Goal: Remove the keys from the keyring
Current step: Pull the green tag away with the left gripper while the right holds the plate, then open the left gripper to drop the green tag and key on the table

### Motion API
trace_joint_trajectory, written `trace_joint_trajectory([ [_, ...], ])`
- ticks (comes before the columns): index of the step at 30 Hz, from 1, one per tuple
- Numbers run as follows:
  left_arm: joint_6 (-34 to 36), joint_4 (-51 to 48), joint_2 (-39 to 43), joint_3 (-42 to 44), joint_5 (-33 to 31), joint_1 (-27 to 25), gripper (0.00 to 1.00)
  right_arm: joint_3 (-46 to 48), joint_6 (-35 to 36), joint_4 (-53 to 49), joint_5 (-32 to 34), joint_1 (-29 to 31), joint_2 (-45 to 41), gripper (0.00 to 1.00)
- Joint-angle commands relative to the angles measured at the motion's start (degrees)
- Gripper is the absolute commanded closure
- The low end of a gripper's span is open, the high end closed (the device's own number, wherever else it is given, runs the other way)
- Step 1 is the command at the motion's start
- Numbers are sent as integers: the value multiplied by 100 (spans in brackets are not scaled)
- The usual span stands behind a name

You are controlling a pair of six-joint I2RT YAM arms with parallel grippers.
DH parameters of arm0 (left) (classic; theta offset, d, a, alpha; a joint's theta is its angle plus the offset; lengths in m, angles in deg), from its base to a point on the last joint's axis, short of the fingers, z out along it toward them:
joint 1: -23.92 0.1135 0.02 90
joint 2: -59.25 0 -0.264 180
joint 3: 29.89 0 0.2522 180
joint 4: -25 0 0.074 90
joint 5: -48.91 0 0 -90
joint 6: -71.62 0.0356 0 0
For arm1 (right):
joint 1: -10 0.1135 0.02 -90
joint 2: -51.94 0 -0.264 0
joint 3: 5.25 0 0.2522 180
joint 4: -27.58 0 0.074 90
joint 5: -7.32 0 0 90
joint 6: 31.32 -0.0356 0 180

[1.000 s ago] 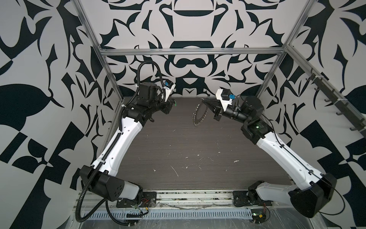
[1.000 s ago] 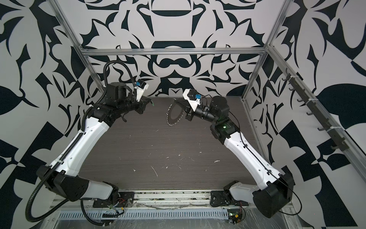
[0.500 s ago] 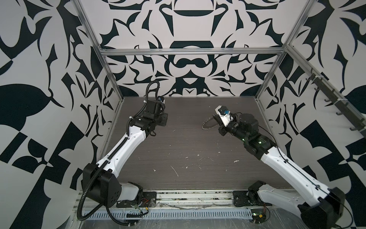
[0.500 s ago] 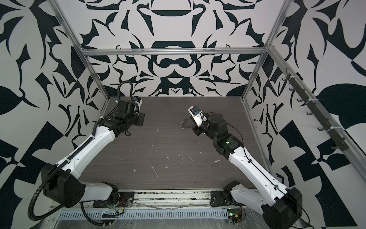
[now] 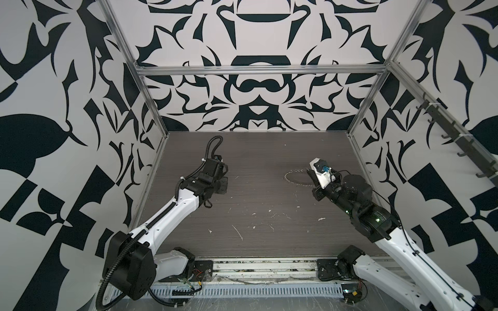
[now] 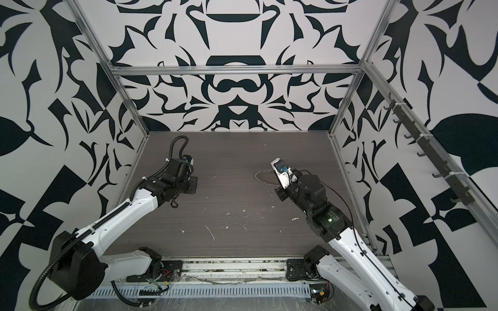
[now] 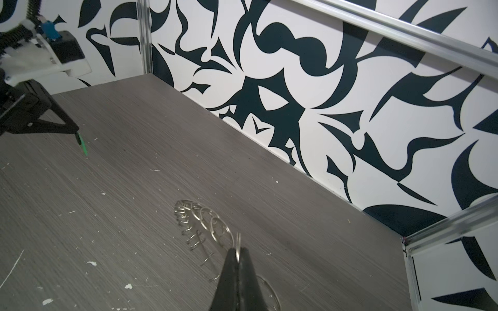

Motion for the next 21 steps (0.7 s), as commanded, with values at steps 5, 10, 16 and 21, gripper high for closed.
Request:
trace_joint_trajectory([
  [5, -388, 232, -1058, 5, 386, -6, 100, -78, -75, -111, 257, 33, -173, 100],
  [10, -234, 68, -2240, -717, 394, 3, 100, -179, 17, -237, 344, 30, -80, 100],
  [16, -210, -133, -3194, -1424, 322, 30, 97, -251, 169, -339, 389, 33, -11, 100],
  [21, -207, -116, -3189, -1689, 343, 28, 66, -339, 265, -514, 475, 32, 50, 100],
])
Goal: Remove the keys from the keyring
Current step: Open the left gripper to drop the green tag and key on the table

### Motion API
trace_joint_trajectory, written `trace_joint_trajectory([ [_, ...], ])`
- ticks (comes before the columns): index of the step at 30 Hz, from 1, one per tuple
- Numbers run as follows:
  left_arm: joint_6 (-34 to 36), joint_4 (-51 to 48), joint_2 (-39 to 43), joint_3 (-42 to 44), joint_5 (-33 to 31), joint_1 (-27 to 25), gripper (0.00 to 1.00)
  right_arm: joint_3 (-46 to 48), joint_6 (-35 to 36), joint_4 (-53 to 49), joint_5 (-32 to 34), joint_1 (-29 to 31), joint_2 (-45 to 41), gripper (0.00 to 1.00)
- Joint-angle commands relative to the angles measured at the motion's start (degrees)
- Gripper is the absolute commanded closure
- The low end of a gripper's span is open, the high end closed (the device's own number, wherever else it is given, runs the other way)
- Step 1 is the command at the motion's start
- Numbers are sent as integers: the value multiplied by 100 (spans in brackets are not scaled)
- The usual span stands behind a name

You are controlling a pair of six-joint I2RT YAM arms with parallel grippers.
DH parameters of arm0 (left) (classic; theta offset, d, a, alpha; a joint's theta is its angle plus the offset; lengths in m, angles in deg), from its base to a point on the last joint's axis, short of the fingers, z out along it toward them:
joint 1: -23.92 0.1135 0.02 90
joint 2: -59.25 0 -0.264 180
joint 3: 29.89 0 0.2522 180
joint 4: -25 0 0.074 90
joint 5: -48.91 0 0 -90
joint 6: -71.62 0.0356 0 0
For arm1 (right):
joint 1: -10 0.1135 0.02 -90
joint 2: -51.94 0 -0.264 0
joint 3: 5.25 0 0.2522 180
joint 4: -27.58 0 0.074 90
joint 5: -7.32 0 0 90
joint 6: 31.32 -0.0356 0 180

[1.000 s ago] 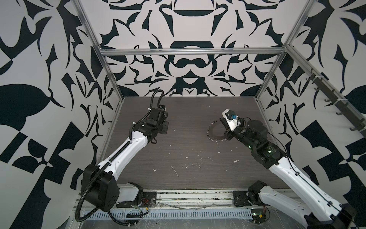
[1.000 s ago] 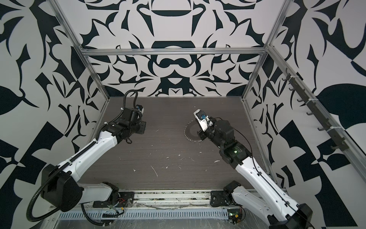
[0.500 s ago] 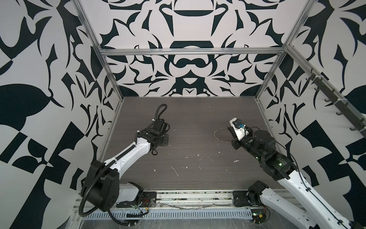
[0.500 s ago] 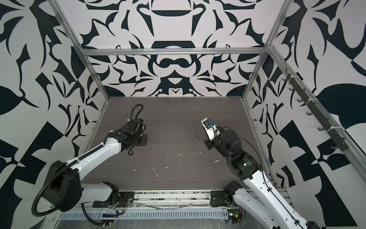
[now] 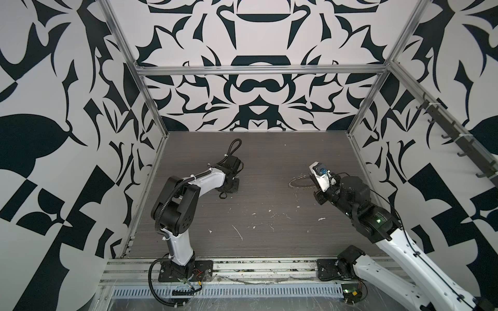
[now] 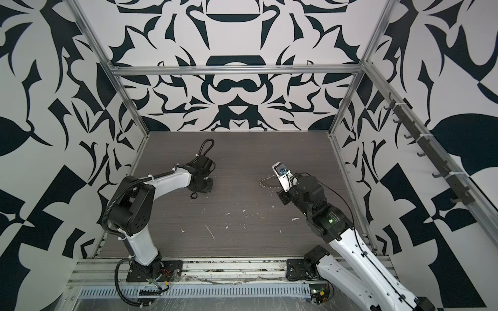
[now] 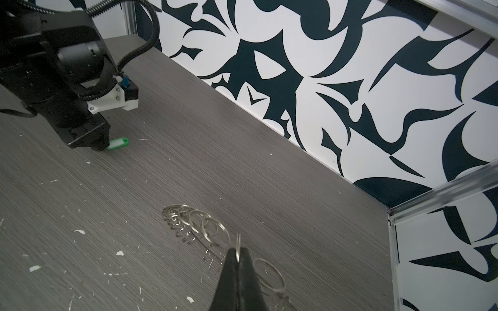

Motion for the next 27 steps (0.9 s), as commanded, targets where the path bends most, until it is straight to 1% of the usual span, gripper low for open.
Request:
trace_joint_trajectory([
  [1, -5, -189, 81, -318, -34, 21, 60, -330, 95, 27, 164, 33, -9, 100],
  [2, 28, -249, 160, -383, -46, 21, 56, -364, 91, -67, 165, 33, -8, 100],
  [3, 52, -268, 264, -416, -30, 20, 54, -396, 79, -148, 173, 33, -8, 100],
  [9, 174, -395, 1188, -667, 320, 21, 49, -456, -198, -701, 322, 39, -186, 100],
  [14, 181, -299, 1735, -688, 405, 13, 46, -407, -541, -1013, 461, 41, -227, 100],
  [17, 261, -322, 1833, -749, 358, 13, 44, -329, -678, -1145, 515, 42, -225, 100],
  [18, 289, -366, 1833, -784, 353, 13, 44, -310, -722, -1202, 725, 47, -221, 100],
  [23, 330, -456, 1812, -864, 388, 13, 43, -144, -926, -1430, 911, 48, -212, 100],
  [27, 388, -411, 1756, -881, 388, 15, 42, 23, -1055, -1480, 1054, 46, 55, 100],
])
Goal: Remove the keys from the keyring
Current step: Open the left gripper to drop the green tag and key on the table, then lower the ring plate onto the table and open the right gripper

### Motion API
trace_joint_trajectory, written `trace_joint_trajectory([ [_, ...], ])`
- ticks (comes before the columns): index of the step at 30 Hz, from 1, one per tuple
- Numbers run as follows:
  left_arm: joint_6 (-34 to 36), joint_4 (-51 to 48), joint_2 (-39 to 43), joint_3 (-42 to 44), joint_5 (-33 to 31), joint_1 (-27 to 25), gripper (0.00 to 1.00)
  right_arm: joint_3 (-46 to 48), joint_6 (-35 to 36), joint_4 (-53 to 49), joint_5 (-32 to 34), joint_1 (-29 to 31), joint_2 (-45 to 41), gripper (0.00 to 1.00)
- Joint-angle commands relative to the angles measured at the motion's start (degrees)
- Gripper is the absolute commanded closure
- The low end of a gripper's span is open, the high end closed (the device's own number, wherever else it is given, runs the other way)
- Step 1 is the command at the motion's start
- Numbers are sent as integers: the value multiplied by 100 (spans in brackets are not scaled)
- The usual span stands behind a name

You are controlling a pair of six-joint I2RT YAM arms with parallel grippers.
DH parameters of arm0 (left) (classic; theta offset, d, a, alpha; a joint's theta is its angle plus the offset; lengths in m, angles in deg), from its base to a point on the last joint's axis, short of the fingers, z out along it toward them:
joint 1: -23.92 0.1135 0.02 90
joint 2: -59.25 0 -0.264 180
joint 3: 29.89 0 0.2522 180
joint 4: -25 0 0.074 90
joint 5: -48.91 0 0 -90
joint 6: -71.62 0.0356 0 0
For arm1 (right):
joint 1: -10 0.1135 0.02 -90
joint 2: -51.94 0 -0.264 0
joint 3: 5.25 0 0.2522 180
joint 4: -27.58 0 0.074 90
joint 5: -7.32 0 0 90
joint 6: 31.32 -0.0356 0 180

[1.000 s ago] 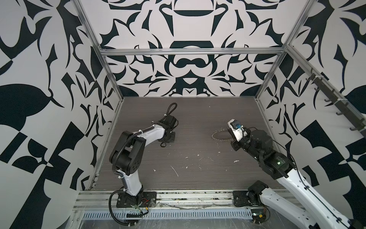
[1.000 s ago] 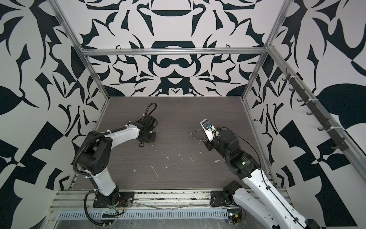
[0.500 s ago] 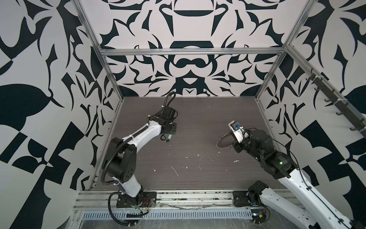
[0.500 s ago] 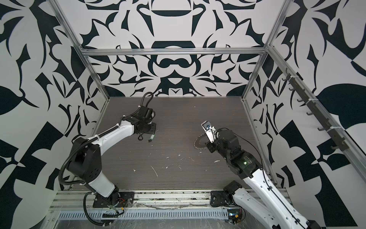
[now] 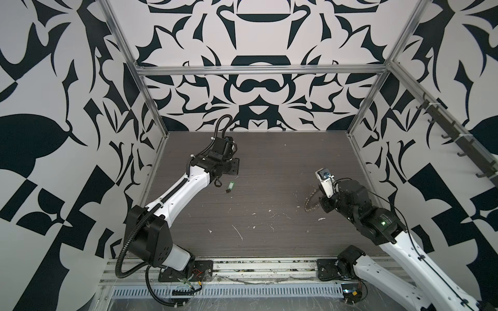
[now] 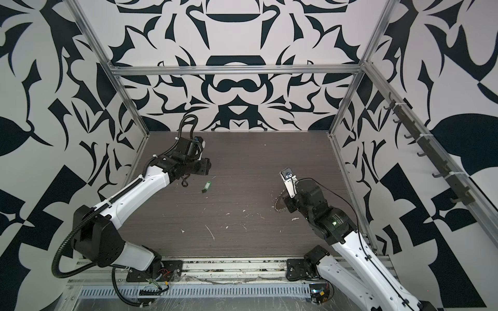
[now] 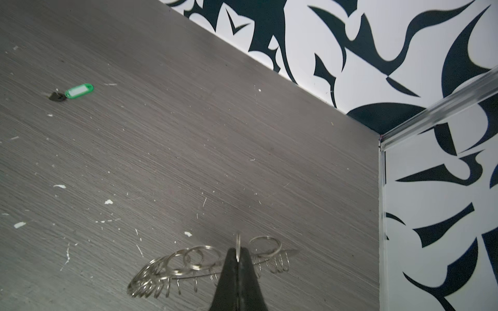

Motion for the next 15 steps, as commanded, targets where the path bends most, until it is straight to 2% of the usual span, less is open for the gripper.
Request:
trace_joint_trajectory([
  [1, 39, -113, -98, -185, 47, 16, 41, 92, -251, 99, 329, 16, 251, 100],
  [9, 82, -178, -175, -220, 44, 24, 40, -209, -96, 505, 478, 15, 1791, 100],
  [15, 125, -220, -164, -277, -3, 58, 38, -1122, 176, 548, 337, -136, 3431, 100],
])
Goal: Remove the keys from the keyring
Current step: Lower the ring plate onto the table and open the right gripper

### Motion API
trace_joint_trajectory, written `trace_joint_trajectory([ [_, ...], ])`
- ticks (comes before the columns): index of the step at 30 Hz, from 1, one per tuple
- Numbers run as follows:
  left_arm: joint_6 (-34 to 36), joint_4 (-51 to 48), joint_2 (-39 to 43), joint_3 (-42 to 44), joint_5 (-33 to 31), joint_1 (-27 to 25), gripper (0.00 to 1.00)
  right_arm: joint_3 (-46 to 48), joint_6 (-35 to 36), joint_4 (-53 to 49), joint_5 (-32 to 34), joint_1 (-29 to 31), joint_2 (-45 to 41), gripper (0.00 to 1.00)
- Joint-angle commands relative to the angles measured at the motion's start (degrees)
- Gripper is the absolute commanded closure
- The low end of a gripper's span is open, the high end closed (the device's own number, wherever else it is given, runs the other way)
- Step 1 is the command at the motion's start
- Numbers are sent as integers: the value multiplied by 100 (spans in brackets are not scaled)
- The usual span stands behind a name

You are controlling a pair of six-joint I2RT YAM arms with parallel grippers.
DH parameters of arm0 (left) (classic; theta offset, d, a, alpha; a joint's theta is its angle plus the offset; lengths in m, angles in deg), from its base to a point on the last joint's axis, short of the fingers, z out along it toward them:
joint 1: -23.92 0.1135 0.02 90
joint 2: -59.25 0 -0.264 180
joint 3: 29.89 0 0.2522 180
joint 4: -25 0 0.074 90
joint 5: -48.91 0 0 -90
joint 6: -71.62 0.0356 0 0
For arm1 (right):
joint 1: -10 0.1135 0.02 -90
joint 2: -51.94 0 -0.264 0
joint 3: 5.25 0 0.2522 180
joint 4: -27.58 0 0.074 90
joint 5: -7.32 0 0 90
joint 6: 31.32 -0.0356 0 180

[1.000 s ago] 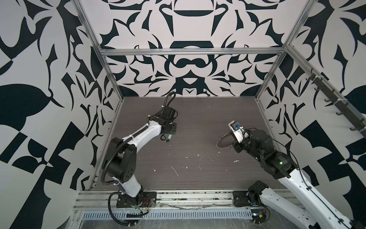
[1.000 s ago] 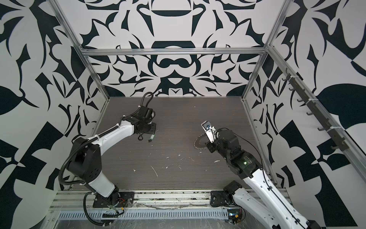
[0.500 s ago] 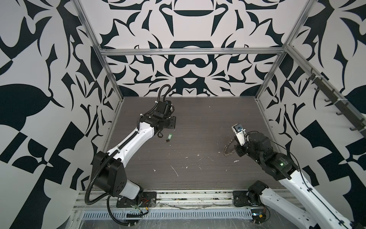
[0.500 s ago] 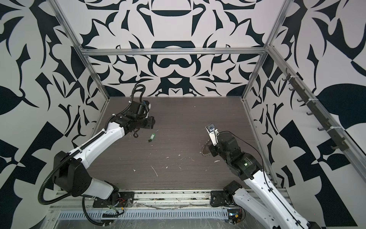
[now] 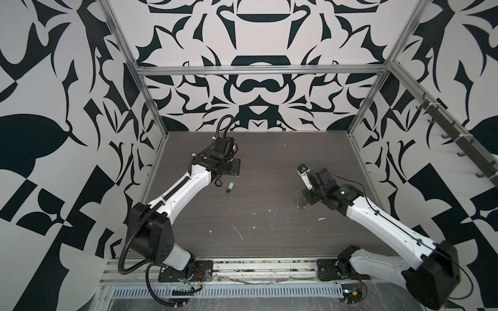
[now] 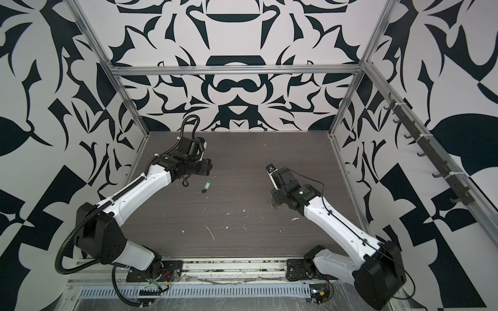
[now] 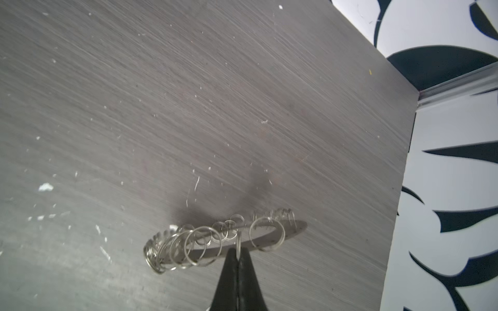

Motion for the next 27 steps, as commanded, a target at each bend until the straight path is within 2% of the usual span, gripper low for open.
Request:
trace_joint_trajectory([
  [1, 17, -142, -25, -207, -38, 56, 38, -686, 153, 107, -54, -157, 781, 100],
  [9, 41, -96, 45, -96, -14, 169, 36, -1923, 157, -149, -485, -586, 2735, 100],
  [15, 56, -60, 128, 2, -20, 224, 35, -2557, 153, -331, -783, -811, 3506, 100],
  [17, 58, -81, 162, 6, -29, 228, 34, -2773, 144, -450, -790, -881, 3653, 88],
  [18, 72, -99, 180, -5, -38, 239, 34, -2890, 142, -557, -830, -909, 3705, 66],
  [19, 79, -127, 201, -9, -51, 246, 33, -2987, 145, -653, -844, -928, 3724, 26],
  [20, 91, -123, 236, -18, -60, 258, 31, -3066, 139, -758, -845, -945, 3723, 22],
  [21, 92, -129, 280, -5, -60, 273, 15, -3138, 145, -860, -833, -956, 3670, 16],
  [22, 91, -95, 334, 6, -20, 297, 0, -3153, 123, -895, -808, -964, 3612, 4],
  [25, 124, 228, 615, 170, 79, 421, 1, -2900, -58, -688, -686, -1031, 2995, 3],
  [27, 226, 750, 926, 458, -15, 524, 1, -2219, -328, 56, -611, -1182, 2294, 0],
])
